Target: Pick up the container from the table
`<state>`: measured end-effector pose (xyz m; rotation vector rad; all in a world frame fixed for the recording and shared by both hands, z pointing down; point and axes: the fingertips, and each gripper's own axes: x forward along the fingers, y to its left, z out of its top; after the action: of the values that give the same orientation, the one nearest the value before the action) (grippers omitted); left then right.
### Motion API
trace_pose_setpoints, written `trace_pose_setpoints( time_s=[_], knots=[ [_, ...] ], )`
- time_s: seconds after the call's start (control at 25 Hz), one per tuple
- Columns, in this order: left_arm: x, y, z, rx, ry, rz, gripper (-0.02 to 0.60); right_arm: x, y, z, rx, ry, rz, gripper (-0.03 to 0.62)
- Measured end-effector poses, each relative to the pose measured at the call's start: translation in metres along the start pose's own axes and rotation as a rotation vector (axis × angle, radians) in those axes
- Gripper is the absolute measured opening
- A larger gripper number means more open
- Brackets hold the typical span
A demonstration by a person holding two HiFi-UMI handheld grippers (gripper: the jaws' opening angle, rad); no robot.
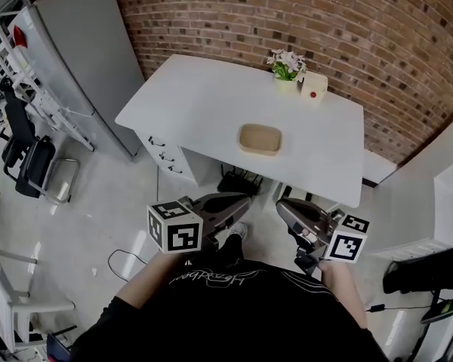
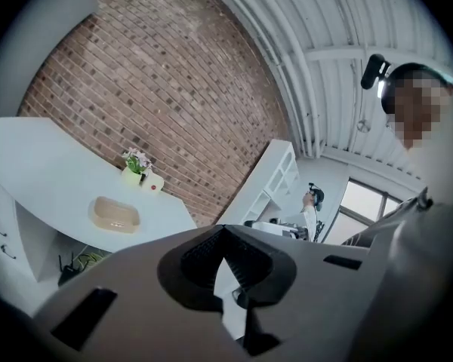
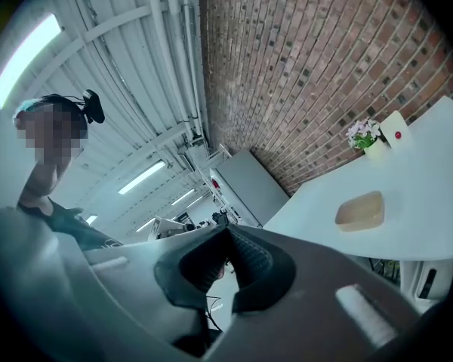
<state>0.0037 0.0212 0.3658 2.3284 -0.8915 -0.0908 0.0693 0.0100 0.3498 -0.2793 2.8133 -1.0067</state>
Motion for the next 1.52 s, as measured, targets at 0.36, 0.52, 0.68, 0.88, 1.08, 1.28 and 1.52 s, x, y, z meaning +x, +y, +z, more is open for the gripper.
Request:
trace_pose_setpoints(
  time_s=[0.36,0.52,0.68,0.88,1.08,1.28,1.52],
  knots=[
    [0.041,0.074,0.042,-0.143,0.029,-0.004,0.003,0.026,-0.076,0.042,0.064,-0.035,-0.072,0.003],
    [0.056,0.109,0.058,-0.153,0.055,0.024,0.003,0.040,-0.109,0.057,0.096,-0.043,-0.104,0.003],
    [0.069,0.136,0.069,-0.189,0.071,0.024,0.003,0.054,-0.137,0.064,0.131,-0.032,-0.134,0.005],
    [0.083,0.171,0.075,-0.188,0.101,0.059,0.003,0.066,-0.171,0.071,0.169,-0.034,-0.176,0.003],
    [0.094,0.203,0.076,-0.205,0.122,0.088,0.005,0.067,-0.208,0.073,0.199,-0.038,-0.241,0.005],
    [0.102,0.237,0.076,-0.257,0.147,0.122,0.005,0.070,-0.240,0.075,0.209,-0.046,-0.290,0.006],
    [0.111,0.278,0.072,-0.257,0.188,0.190,0.006,0.070,-0.274,0.072,0.245,-0.040,-0.372,0.020]
  ],
)
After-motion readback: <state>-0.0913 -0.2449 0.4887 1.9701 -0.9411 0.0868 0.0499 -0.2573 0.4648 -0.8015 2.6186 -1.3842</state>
